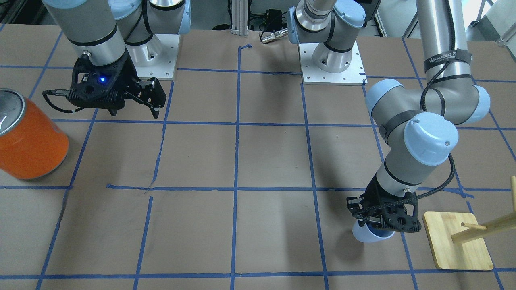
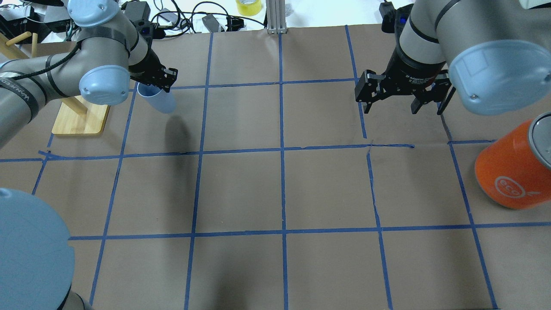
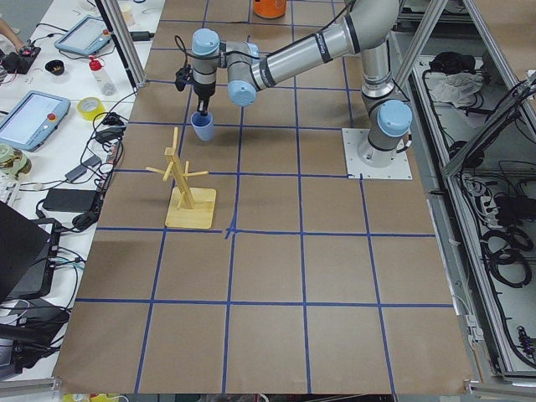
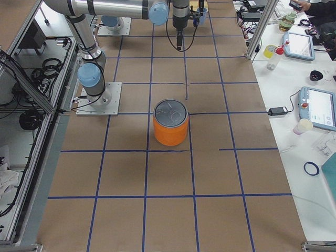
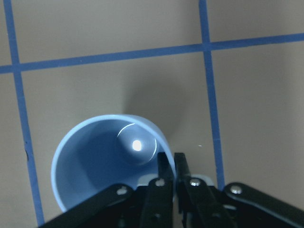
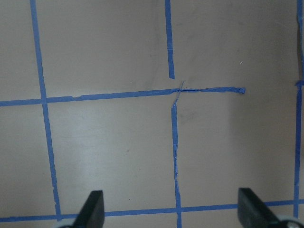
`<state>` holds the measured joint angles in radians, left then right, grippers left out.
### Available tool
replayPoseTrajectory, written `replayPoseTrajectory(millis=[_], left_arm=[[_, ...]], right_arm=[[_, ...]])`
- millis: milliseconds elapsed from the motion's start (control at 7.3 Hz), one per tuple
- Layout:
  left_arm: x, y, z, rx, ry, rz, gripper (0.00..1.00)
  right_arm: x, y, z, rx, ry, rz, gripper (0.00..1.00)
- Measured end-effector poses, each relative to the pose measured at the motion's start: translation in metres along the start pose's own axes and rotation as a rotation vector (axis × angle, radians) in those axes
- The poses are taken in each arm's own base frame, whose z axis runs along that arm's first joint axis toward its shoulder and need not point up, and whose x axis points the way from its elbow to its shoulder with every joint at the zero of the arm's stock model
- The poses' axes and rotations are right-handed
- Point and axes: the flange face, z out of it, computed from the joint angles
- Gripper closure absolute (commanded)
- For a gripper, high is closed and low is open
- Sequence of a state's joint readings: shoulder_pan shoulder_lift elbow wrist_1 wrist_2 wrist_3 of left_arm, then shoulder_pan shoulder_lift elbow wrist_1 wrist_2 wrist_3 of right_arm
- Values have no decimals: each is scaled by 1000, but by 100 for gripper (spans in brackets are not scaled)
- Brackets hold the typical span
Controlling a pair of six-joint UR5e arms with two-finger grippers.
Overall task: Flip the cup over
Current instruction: 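Rotate the cup upright with the left gripper and set it down, then open the left gripper and lift it off the upright cup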
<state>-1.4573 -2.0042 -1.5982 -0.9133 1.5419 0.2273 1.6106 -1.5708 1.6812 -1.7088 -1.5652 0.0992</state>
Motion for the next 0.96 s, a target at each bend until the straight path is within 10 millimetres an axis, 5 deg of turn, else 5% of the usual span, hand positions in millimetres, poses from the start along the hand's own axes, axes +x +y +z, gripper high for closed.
replayPoseTrajectory(millis=[411,959], left_arm=[[0,4,19,-26,0,8,83],[0,5,24,-31,5,14,30]], right_arm=[[0,-2,2,-1,3,4,0],[1,-2,0,5,10,12,0]])
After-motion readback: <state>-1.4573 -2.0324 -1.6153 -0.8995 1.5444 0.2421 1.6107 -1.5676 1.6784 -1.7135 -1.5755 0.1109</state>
